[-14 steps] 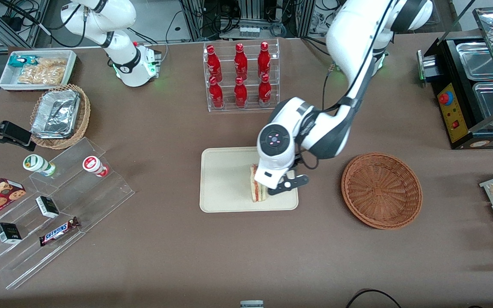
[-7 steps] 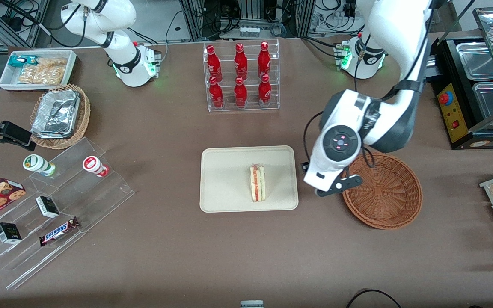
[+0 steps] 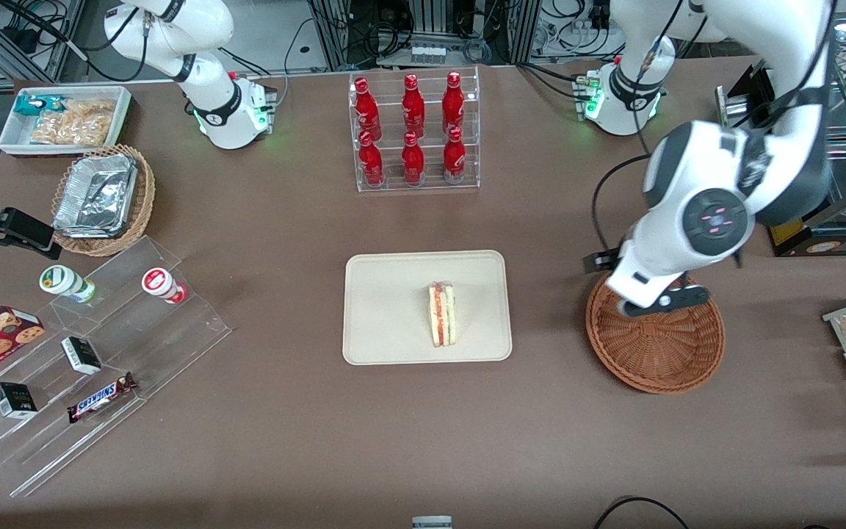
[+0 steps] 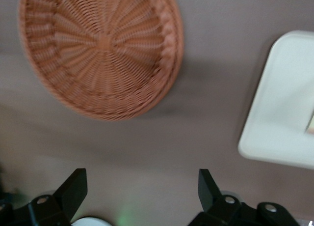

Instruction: Place sandwich from basket to tray

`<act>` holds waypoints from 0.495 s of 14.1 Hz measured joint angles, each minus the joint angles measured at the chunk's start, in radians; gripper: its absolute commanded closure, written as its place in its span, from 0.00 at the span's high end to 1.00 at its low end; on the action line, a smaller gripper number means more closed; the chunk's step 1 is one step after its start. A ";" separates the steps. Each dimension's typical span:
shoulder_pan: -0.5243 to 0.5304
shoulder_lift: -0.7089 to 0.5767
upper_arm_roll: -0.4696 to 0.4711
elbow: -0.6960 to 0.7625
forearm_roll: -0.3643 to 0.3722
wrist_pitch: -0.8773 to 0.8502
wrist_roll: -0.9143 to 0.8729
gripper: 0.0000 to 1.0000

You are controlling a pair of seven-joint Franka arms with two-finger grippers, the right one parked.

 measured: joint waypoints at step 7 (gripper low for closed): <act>0.287 -0.183 -0.135 -0.008 0.020 -0.096 0.320 1.00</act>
